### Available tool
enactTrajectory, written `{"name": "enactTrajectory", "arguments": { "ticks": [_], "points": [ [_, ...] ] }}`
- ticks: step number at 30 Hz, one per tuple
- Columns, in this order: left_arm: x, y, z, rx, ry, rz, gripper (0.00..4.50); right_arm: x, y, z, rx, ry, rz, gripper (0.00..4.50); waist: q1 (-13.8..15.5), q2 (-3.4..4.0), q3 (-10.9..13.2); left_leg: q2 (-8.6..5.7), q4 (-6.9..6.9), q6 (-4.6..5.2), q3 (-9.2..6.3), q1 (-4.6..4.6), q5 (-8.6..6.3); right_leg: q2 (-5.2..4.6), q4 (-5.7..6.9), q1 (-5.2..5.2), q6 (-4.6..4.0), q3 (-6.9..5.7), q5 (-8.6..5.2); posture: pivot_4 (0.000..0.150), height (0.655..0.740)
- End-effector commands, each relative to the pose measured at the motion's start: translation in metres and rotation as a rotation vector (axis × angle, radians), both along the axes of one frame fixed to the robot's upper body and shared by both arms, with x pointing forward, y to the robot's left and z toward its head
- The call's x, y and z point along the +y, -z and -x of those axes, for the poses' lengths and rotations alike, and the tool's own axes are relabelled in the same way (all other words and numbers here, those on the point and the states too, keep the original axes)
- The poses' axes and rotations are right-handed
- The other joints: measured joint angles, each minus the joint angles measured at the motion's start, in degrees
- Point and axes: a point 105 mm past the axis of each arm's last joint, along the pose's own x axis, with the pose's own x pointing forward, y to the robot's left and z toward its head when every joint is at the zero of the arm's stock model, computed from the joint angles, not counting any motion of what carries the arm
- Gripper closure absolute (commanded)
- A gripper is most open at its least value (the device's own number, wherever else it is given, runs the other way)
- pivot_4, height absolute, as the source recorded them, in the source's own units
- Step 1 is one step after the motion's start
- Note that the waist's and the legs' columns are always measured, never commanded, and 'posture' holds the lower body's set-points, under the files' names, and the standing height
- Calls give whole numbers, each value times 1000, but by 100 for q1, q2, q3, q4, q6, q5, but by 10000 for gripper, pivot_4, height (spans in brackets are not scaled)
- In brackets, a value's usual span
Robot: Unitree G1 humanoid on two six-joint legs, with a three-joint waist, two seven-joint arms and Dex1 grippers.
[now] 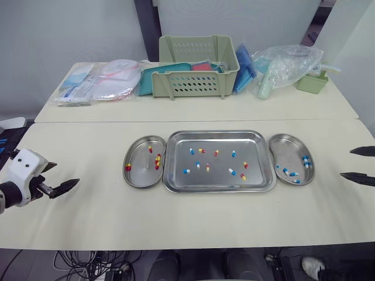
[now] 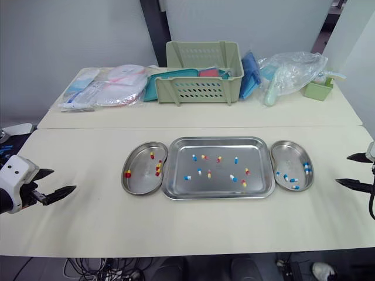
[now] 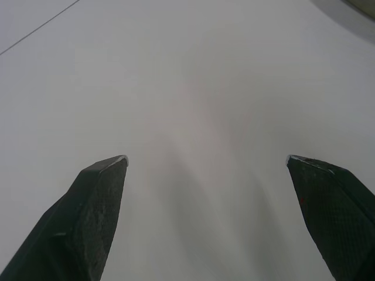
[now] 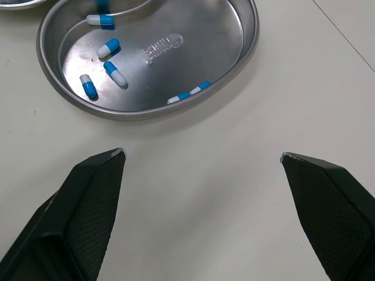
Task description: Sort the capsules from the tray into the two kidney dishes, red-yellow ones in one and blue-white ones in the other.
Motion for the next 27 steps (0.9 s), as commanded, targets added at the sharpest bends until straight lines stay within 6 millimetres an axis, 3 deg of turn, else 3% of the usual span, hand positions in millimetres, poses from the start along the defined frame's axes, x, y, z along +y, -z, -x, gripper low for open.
{"name": "enactTrajectory", "arguments": {
  "ticks": [1, 11, 15, 27],
  "points": [
    [4, -12, -3, -13, 17, -25, 0, -1, -10, -3, -35, -14, 17, 168, 0, 0, 0, 0, 0, 0, 0, 0, 0, 0, 0, 0, 0, 0, 0, 1500, 7390],
    [14, -15, 1, -24, 35, 14, 0, 0, -15, -7, -50, -6, 25, 168, -3, 5, 3, 0, 1, 0, 1, 0, 0, 0, 2, -3, 0, 0, 0, 1500, 7390],
    [20, -11, 12, 11, 38, 56, 0, -3, -19, -6, -77, 14, 19, 168, -9, 5, 3, 0, 1, 0, 2, 0, 0, 0, 3, -3, 0, 0, 0, 1500, 7390],
    [12, 3, 28, 40, 55, 108, 0, -8, -17, 0, -81, 32, 12, 168, -33, 7, 4, 0, 1, 0, 1, -1, 0, 0, 4, -3, 0, 0, 0, 1500, 7390]
  ]
}}
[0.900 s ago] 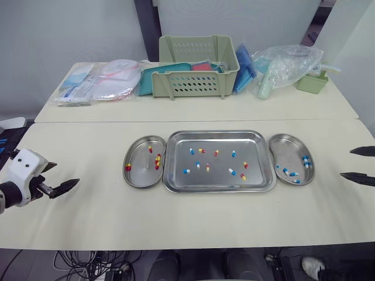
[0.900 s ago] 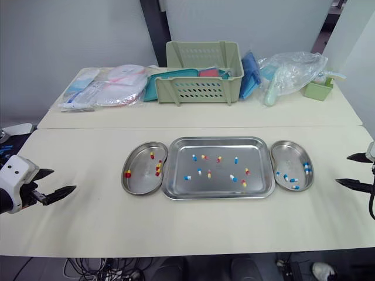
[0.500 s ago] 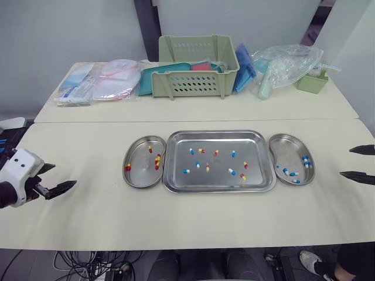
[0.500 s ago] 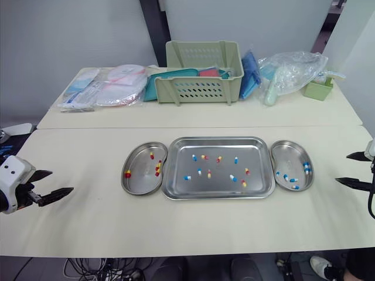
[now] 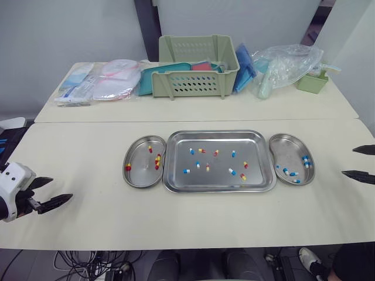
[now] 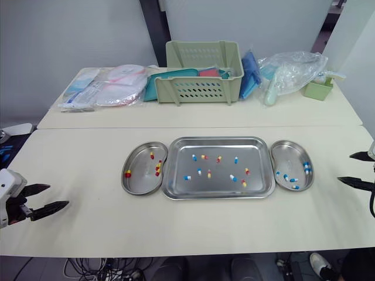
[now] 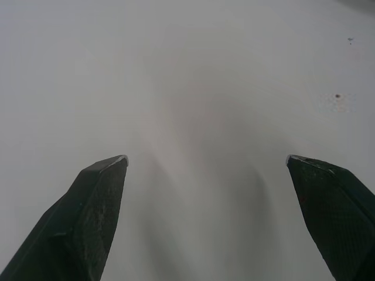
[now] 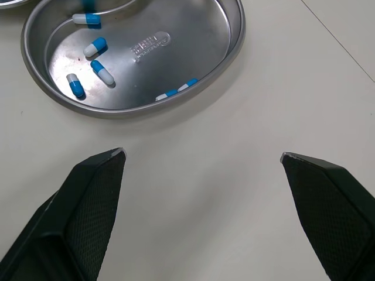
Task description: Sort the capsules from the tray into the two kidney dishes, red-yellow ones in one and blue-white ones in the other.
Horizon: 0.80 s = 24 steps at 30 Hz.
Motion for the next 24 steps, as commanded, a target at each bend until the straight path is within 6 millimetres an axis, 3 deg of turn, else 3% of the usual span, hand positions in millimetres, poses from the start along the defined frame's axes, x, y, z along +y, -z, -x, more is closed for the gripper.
{"name": "enactTrajectory", "arguments": {
  "ticks": [1, 15, 20, 24],
  "points": [
    [-1, -12, -1, -62, -2, 5, 0, -2, -16, 1, -62, -3, 16, 168, 1, 0, 0, 0, 0, 0, 0, 0, 0, 0, 0, 0, 0, 0, 0, 1500, 7390],
    [-18, -5, 16, -43, 31, 62, 0, -6, -8, 8, -65, 9, 8, 168, 2, 0, 0, 1, 0, 0, 1, 1, 0, 0, -1, 2, 0, 1, 0, 1500, 7390],
    [-53, -1, 27, -40, 110, 151, 0, -6, -2, 12, -65, 11, 2, 168, 12, -1, 0, 1, 0, 0, 3, 0, 0, -1, -3, 4, 0, 3, 0, 1500, 7390],
    [-98, 6, 42, -75, 200, 263, 0, -6, 1, 18, -81, 26, -6, 168, 19, -1, 0, 2, 0, 0, 4, 1, 0, -1, -4, 7, 0, 5, 0, 1500, 7390]
  ]
}}
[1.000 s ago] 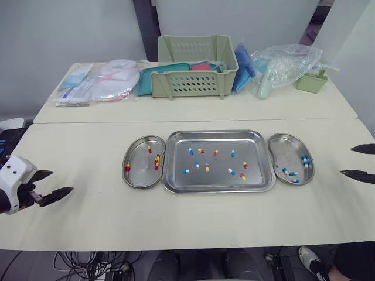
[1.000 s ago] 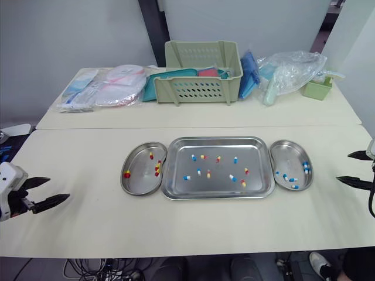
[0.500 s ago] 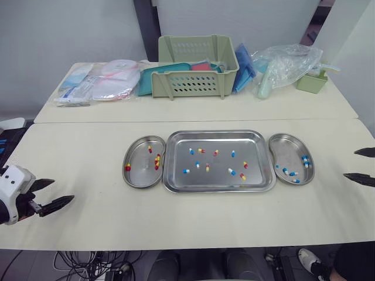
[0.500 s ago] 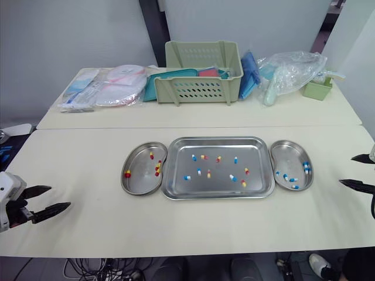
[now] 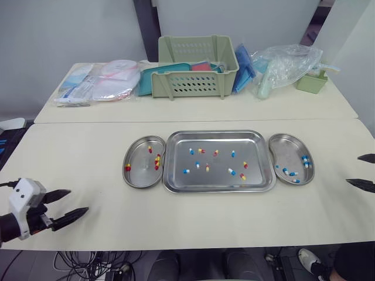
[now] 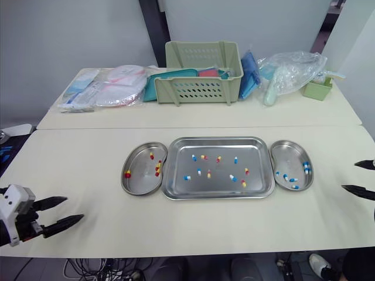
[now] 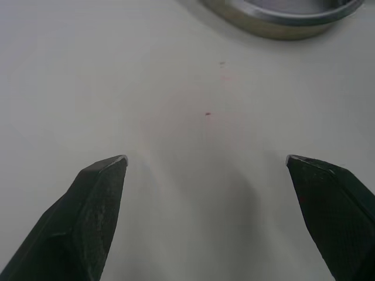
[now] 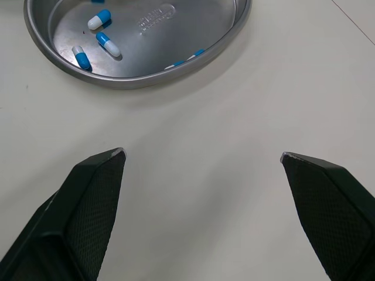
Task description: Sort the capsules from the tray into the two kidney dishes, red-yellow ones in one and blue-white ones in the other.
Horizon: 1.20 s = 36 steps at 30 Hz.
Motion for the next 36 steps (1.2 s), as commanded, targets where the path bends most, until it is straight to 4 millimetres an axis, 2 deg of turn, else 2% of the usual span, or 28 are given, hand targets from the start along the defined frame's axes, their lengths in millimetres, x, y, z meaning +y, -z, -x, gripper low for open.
{"name": "enactTrajectory", "arguments": {
  "ticks": [1, 6, 8, 13, 20, 22, 30, 36],
  "points": [
    [-40, -10, 9, -103, 87, 93, 0, 1, -12, 2, -74, 3, 7, 168, 11, -1, 0, 0, 0, 0, -1, 0, 0, 0, -1, 0, 0, -1, 0, 1500, 7390],
    [-92, -8, 15, -249, 146, 219, 0, -1, -1, 17, -48, 26, 1, 168, 51, -3, -1, -3, 3, 0, -2, 9, 0, -1, -8, 20, 0, -2, 0, 1500, 7390],
    [-104, -3, 15, -246, 158, 227, 0, -1, 1, 21, -42, 34, -2, 168, 73, -4, -1, -4, 5, 0, -2, 10, 0, -1, -10, 24, 0, -2, 0, 1500, 7390],
    [-124, 6, 8, -294, 178, 231, 0, -2, 9, 34, -8, 53, -10, 168, 76, -5, -1, -6, 5, 0, -3, 13, 0, 0, -12, 27, 1, -2, 0, 1500, 7390],
    [-130, 9, 3, -349, 193, 219, 0, 2, 15, 55, 44, 49, -2, 168, 83, -7, -2, -6, 5, 0, -4, 13, 0, 0, -14, 29, 1, -2, 0, 1500, 7390],
    [-131, 12, 3, -354, 214, 214, 0, 27, 9, 53, 39, -37, -24, 168, 64, -2, -5, -6, 3, 0, -4, 16, 0, 1, -14, 29, 1, -2, 0, 1500, 7390],
    [-142, 18, 3, -393, 246, 229, 0, 161, -10, 32, -44, -397, -153, 168, 76, -10, -5, -4, 5, 0, -16, 11, 0, 3, -13, 30, 1, -11, 0, 1500, 7390],
    [-150, 12, 1, -415, 240, 258, 0, 227, -7, 16, -67, -534, -241, 168, 162, -30, -2, -5, 7, 0, -27, 3, 0, 2, -17, 29, 1, -23, 0, 1500, 7390]
  ]
}}
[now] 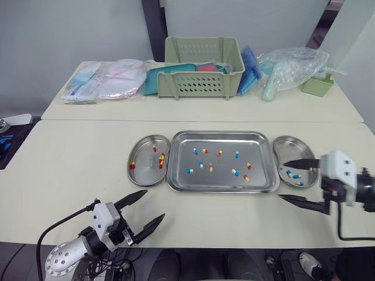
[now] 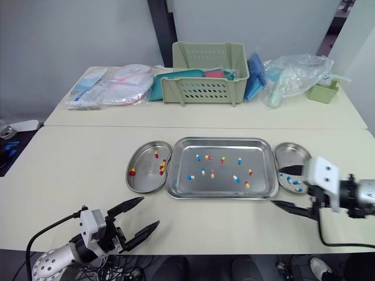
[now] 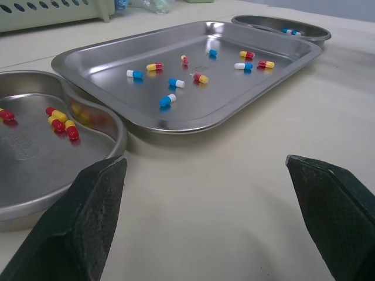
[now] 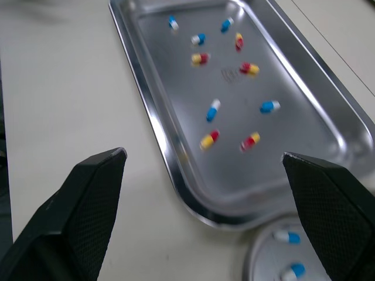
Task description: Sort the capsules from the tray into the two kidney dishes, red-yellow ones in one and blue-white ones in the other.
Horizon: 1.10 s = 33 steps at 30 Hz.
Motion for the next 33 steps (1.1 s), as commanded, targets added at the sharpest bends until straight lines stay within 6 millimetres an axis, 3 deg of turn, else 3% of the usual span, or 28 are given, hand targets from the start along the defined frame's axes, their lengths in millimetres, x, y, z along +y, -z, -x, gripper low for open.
{"name": "enactTrajectory", "arguments": {
  "ticks": [1, 2, 5, 9, 17, 22, 33],
  "points": [
    [-8, -11, -1, -45, 7, 18, 0, 32, 7, -5, -4, -77, -13, 168, 22, -1, 0, 0, 0, 0, -1, 0, 0, 0, 0, -1, 0, -1, 0, 1500, 7390],
    [-9, -12, -2, -47, 7, 19, 0, 38, 10, -8, -2, -87, -11, 168, 26, -1, 0, 1, 0, 0, -4, 0, 0, 0, 1, -1, 0, -4, 0, 1500, 7390],
    [-15, -18, -5, -57, 14, 24, 0, 60, 18, -23, -33, -127, 7, 5618, 33, -8, 0, 1, 0, 0, -5, -2, 0, 0, -2, -3, 0, -5, 0, 1500, 7390],
    [-21, -25, -9, -68, 20, 30, 0, 88, 23, -39, -48, -174, 18, 19263, 23, -10, 0, 1, -1, -1, -9, -1, 1, 0, 5, -6, -1, -8, 0, 1500, 7390],
    [-25, -29, -12, -69, 23, 29, 0, 139, 29, -71, -35, -209, 57, 19263, 1, -9, 1, 2, -2, -1, -12, -2, 1, 0, 6, -12, -1, -10, 0, 1500, 7390],
    [-26, -30, -12, -70, 26, 26, 0, 159, 34, -83, -19, -243, 94, 19263, 10, -9, 1, 1, -2, -1, -12, -6, 1, 0, 6, -18, -2, -10, 0, 1500, 7390],
    [-25, -31, -12, -70, 25, 14, 0, 180, 50, -95, 11, -264, 119, 19263, -29, -9, 1, 1, -3, -1, -11, -11, 1, 0, 11, -31, -2, -8, 1, 1500, 7390]
  ]
}}
